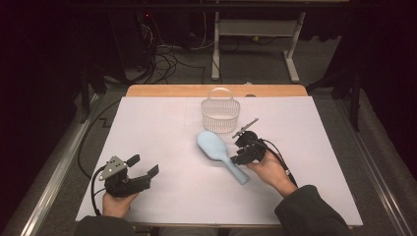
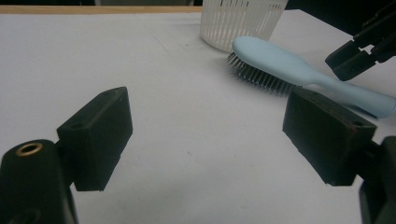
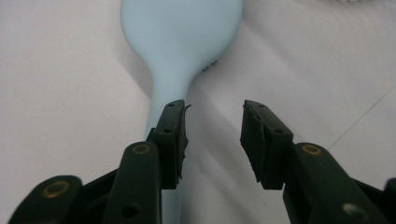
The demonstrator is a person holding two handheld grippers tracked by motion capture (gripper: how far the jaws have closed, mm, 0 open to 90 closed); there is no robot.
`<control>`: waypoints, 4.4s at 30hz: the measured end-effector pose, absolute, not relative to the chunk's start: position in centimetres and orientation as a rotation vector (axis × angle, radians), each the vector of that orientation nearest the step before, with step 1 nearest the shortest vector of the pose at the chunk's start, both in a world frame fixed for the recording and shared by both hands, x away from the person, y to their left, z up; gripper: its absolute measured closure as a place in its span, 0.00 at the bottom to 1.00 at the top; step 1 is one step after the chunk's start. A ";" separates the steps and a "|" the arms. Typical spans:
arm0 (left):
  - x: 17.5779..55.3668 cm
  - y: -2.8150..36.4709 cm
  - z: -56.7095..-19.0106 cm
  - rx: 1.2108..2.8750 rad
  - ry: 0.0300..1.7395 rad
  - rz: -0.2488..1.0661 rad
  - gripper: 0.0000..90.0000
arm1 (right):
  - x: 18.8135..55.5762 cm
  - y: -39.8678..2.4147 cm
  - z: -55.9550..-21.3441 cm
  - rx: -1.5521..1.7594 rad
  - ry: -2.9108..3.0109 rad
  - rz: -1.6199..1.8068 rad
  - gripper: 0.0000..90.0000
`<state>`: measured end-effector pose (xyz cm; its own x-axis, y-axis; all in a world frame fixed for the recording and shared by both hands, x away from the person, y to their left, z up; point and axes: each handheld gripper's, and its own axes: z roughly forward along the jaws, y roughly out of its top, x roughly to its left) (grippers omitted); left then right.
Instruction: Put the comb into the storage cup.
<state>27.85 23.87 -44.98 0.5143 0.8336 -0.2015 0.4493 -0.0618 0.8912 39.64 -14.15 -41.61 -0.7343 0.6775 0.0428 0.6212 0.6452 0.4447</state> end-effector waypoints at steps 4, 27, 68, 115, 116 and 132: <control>27.8 23.9 -44.9 1.695 1.090 0.456 0.17 | 39.4 -13.8 -41.5 1.063 2.743 0.684 0.64; 27.7 23.9 -44.9 1.690 1.078 0.456 0.17 | 39.8 -10.9 -43.3 1.079 2.791 0.616 0.60; 27.7 23.8 -44.8 1.707 1.083 0.485 0.17 | 39.6 -9.7 -43.8 0.998 2.752 0.511 0.78; 28.6 20.3 -43.7 1.769 0.978 0.411 0.16 | 36.8 -14.5 -39.9 0.985 2.674 0.768 0.78; 28.6 20.2 -43.7 1.772 0.975 0.410 0.16 | 36.8 -14.6 -39.9 0.977 2.675 0.776 0.78; 29.1 18.2 -42.9 1.792 0.931 0.393 0.13 | 35.9 -15.3 -39.5 0.979 2.660 0.821 0.78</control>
